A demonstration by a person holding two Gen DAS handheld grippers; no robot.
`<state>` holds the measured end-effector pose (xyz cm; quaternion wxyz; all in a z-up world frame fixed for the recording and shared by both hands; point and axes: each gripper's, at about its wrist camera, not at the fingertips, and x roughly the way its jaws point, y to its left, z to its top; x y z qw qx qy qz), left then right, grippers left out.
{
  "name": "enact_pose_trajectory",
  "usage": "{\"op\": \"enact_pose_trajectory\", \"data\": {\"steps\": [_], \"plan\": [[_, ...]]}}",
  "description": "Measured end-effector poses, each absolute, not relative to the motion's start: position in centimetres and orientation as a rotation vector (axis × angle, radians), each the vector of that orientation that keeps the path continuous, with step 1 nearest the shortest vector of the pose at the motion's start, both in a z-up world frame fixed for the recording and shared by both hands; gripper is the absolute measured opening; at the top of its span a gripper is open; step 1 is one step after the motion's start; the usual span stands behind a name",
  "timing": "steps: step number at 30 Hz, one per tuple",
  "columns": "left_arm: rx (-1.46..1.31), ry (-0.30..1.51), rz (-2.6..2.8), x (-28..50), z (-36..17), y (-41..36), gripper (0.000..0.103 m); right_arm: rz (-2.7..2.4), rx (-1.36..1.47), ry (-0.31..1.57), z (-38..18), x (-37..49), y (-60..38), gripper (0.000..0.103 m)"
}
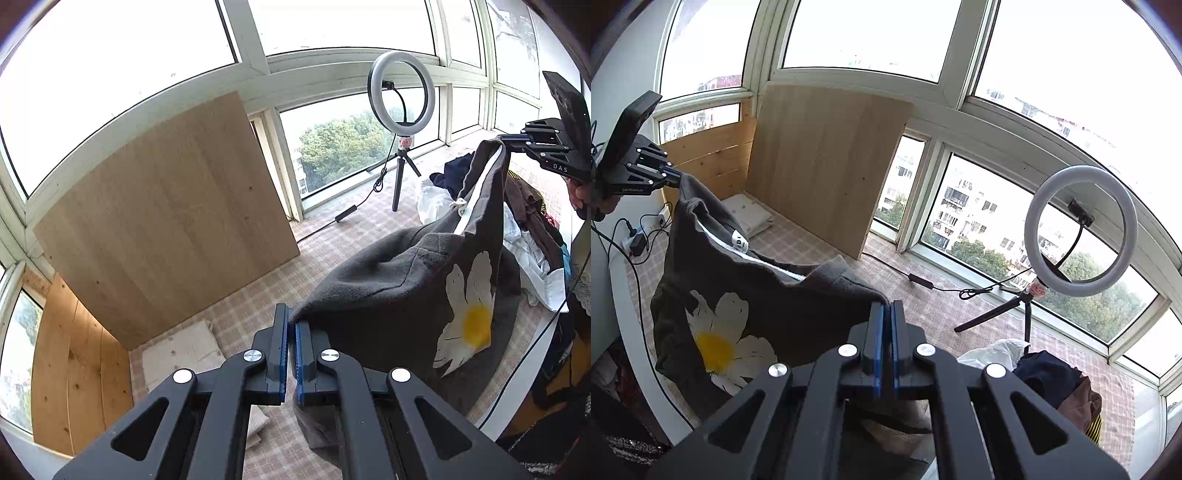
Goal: Fold clothes
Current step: 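Lift the grey hoodie up off the cloth with both tools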
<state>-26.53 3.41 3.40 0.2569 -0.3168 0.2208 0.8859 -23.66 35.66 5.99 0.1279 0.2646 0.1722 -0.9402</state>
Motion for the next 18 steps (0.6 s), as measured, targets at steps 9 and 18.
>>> {"op": "enact_pose_trajectory", "data": {"steps": [9, 18], "plan": [[-0.344, 0.612, 2.588, -21.2, 25.6, 1.5, 0.003, -3.090, 0.254, 0.583, 28.0, -15.4, 33.0, 0.003], [-0.127, 0.621, 2.661, -15.3, 34.2, -2.2, 0.003, -3.213, 0.012, 0.734, 36.3, -8.3, 28.5, 0.003]]}}
